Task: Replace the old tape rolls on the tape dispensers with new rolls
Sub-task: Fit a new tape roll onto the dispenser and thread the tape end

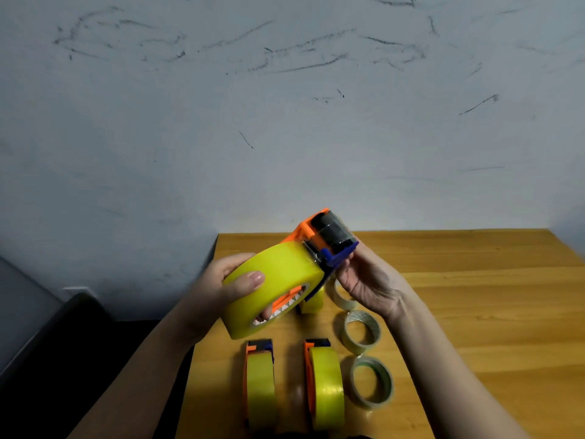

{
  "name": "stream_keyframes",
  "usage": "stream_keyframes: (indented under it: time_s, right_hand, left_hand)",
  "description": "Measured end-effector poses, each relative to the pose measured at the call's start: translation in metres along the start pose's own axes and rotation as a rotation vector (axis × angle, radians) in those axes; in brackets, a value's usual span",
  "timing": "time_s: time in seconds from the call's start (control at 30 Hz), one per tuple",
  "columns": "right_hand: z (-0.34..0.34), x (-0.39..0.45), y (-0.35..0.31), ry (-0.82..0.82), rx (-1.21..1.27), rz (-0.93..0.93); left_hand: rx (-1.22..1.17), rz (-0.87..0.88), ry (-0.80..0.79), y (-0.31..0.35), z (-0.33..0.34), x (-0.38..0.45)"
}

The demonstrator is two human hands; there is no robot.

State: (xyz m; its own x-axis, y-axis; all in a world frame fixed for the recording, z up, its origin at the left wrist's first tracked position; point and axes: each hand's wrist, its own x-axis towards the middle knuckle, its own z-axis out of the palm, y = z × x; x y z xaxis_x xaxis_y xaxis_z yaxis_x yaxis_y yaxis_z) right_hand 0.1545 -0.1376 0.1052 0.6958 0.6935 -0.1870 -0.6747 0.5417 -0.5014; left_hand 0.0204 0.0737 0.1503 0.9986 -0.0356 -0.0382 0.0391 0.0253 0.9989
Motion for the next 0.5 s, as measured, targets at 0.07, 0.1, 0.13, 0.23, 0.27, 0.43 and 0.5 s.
stream_keyframes:
  time_s: [0.07,0.1,0.13,0.23,0.27,0.43,0.5]
  right_hand:
    - [0.003,-0.001,-0.001,0.039,-0.111,-0.041]
    - [0.005,-0.002,-0.003,0.057,-0.159,-0.065]
    - [0.008,-0.005,-0.005,0.070,-0.209,-0.088]
    - [0.014,-0.012,-0.012,0.069,-0.308,-0.096]
    - [0.015,-0.013,-0.012,0.072,-0.343,-0.088]
    - [0.014,-0.013,-0.016,0.095,-0.520,-0.083]
    - [0.014,-0.013,-0.016,0.062,-0.556,-0.077]
  left_hand:
    - [-0.001,0.013,-0.019,0.001,0.000,0.001]
    - [-0.003,0.018,-0.031,0.002,0.000,0.001]
    - [-0.004,0.021,-0.036,0.002,-0.001,0.001]
    - [-0.002,0.022,-0.034,0.002,-0.003,0.002]
    - [0.003,0.023,-0.033,0.001,-0.004,0.001]
    - [0.010,0.028,-0.028,-0.002,-0.003,0.001]
    - [0.003,0.025,-0.032,-0.002,-0.003,0.001]
